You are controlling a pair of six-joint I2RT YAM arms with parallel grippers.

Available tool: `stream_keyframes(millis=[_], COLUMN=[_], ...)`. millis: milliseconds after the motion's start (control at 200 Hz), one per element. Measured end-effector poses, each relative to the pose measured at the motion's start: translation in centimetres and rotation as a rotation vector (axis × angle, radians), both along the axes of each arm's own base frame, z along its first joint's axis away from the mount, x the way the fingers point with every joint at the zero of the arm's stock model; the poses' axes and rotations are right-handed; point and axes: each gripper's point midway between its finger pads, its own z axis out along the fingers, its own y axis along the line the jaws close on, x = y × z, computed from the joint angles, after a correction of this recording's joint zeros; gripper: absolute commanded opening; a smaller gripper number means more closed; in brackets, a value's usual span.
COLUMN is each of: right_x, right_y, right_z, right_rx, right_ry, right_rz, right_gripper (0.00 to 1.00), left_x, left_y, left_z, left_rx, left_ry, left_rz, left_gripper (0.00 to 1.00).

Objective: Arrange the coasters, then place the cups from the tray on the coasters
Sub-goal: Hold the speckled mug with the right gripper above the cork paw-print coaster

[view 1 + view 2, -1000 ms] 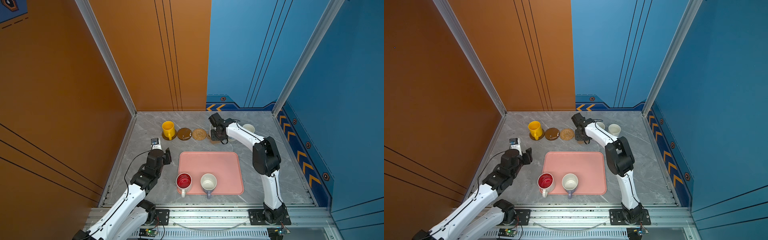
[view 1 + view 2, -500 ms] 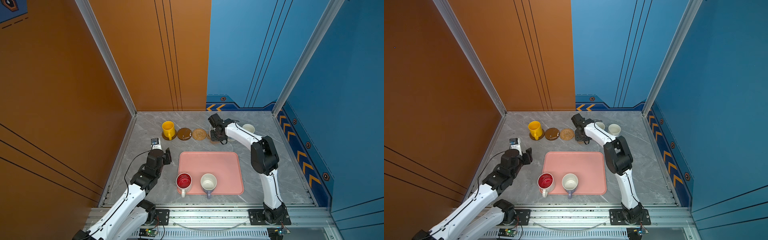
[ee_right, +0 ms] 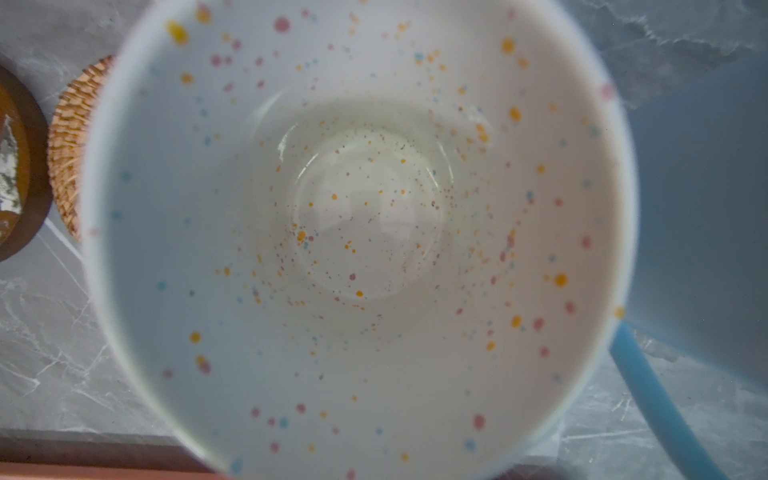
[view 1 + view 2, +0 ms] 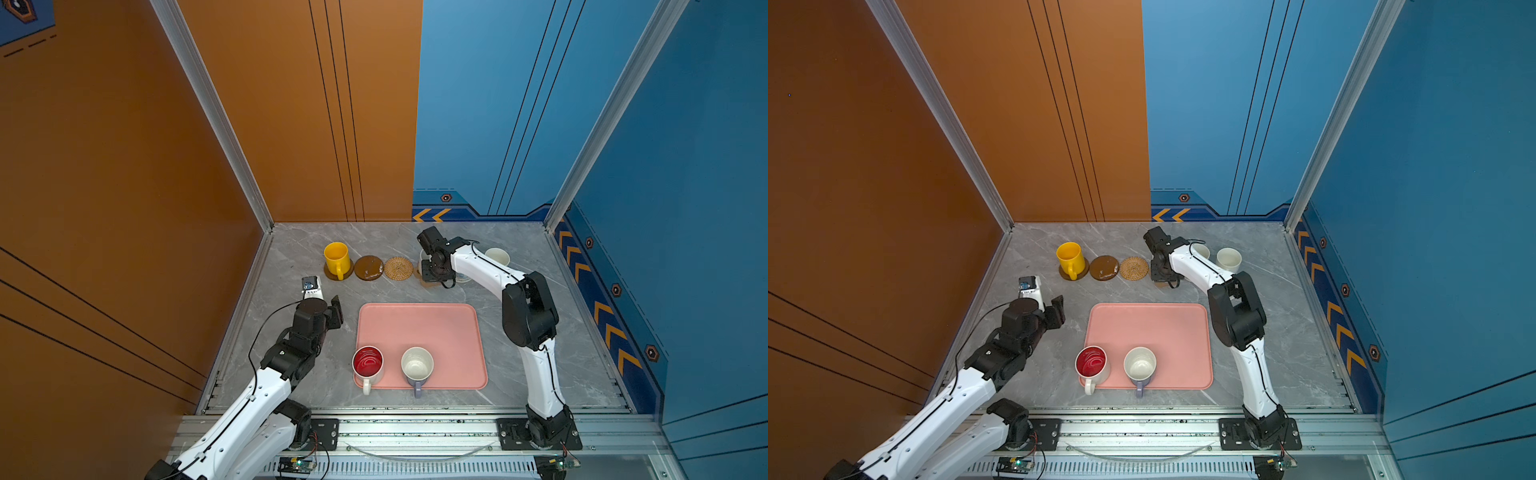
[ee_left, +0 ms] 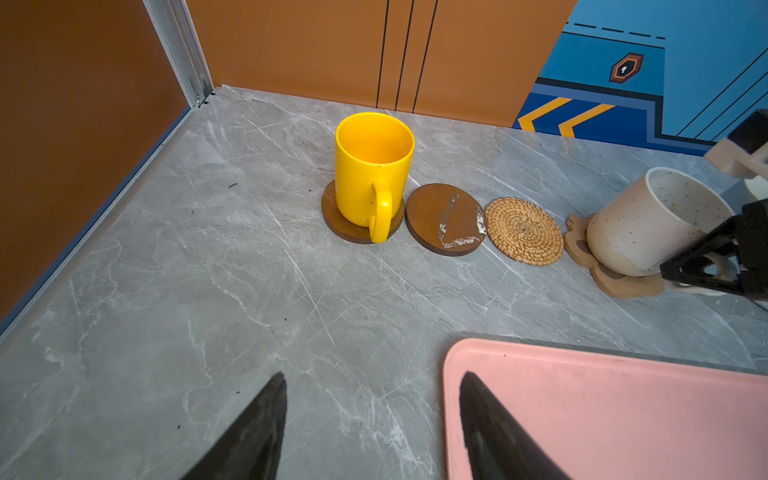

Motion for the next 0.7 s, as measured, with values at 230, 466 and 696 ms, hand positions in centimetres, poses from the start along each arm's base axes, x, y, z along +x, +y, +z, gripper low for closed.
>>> stream_keyframes(millis=[230,466,696], right_x=[0.25,0.28,-0.06], right_y=[0.09,0.04,-0.07], right_z=[0.27,0.27,0.93], right_rx=[0.005,0.006,0.011], right_ry=[-0.010,-0.010,-0.017], right_rz=[-0.001,-0.004,-0.003], right_gripper=[0.28,0.42,0.53], left_x=[0.01,-0.02,-0.10], left_y=[0.08,0.09,0.13], left_z=[0.00,0.12,0.44], left_rx=[0.000,-0.002,-0.006], left_ry=[0.000,-0.004,-0.015], left_rz=[0.003,0.003,0.003], left_gripper=[0.67,0.67,0.67])
